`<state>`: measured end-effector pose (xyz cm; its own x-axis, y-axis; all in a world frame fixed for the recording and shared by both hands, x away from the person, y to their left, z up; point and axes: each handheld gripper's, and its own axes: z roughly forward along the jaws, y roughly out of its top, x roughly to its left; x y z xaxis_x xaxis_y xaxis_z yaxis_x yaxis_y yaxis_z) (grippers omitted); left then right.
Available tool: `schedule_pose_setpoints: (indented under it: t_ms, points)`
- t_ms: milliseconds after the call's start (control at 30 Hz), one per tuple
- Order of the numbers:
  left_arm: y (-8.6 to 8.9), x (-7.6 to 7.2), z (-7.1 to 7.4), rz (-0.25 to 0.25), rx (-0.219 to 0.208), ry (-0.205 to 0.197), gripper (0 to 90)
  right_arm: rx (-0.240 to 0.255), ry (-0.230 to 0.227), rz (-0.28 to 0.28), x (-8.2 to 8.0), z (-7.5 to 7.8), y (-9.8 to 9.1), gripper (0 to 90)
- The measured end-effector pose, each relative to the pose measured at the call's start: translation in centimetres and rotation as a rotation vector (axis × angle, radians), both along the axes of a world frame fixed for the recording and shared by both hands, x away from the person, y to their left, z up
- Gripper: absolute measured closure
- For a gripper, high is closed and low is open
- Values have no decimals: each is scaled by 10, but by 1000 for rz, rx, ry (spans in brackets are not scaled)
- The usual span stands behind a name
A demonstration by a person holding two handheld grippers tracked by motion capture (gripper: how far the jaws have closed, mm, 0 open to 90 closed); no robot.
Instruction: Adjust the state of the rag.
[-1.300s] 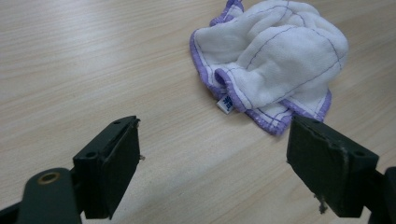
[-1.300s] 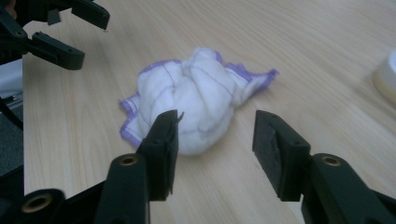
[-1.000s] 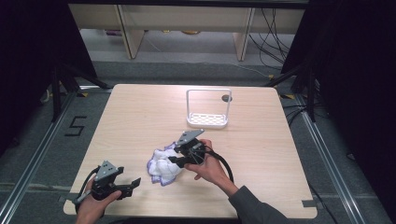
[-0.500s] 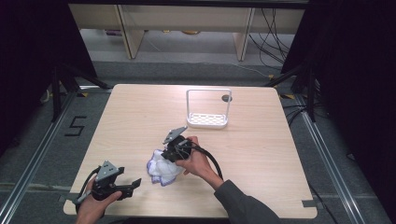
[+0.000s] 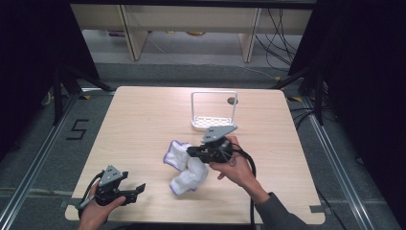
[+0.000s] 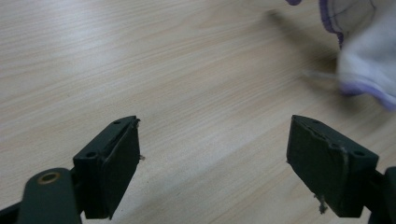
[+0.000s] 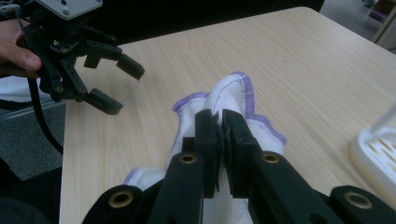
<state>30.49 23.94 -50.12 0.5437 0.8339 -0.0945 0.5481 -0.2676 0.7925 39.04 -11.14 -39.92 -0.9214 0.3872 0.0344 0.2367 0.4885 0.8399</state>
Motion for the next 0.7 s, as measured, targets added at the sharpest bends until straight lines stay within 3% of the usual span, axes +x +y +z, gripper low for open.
schedule_pose_setpoints:
  t_ms: [67,100,167,200,267,333,367,400,433,500,533,567,667,700]
  points:
    - [-3,0,0,19,-25,-5,171,-22,24,-21,0,-10,-16,856]
    - [-3,0,-1,13,-18,-2,171,-47,12,-29,2,-17,-24,855]
    - [-5,1,-2,10,-17,0,171,-79,70,-86,4,-35,-37,855]
    - [-3,2,-1,-13,14,8,171,-89,68,-109,8,-43,-44,855]
    - [-9,2,-2,-1,-15,-3,172,-114,95,-153,14,-56,-55,854]
    - [-9,2,-1,-31,18,-2,172,-119,128,-183,20,-65,-67,851]
    - [-10,2,-1,-37,22,5,172,-133,139,-188,21,-69,-72,847]
    - [-13,2,-3,-19,-14,-5,172,-142,150,-208,21,-72,-77,845]
    - [-13,2,-3,-19,-14,-5,172,-139,153,-218,21,-75,-82,845]
    - [-16,2,-4,-26,-10,1,172,-158,165,-233,20,-80,-89,844]
    - [-14,3,-3,-47,22,7,172,-155,154,-241,21,-84,-91,843]
    - [-15,2,-2,-50,27,10,172,-171,166,-249,21,-84,-95,837]
    - [-17,2,-2,-65,28,8,172,-152,204,-316,21,-87,-102,751]
    - [-19,2,-3,-59,5,-4,172,-145,207,-333,20,-84,-104,728]
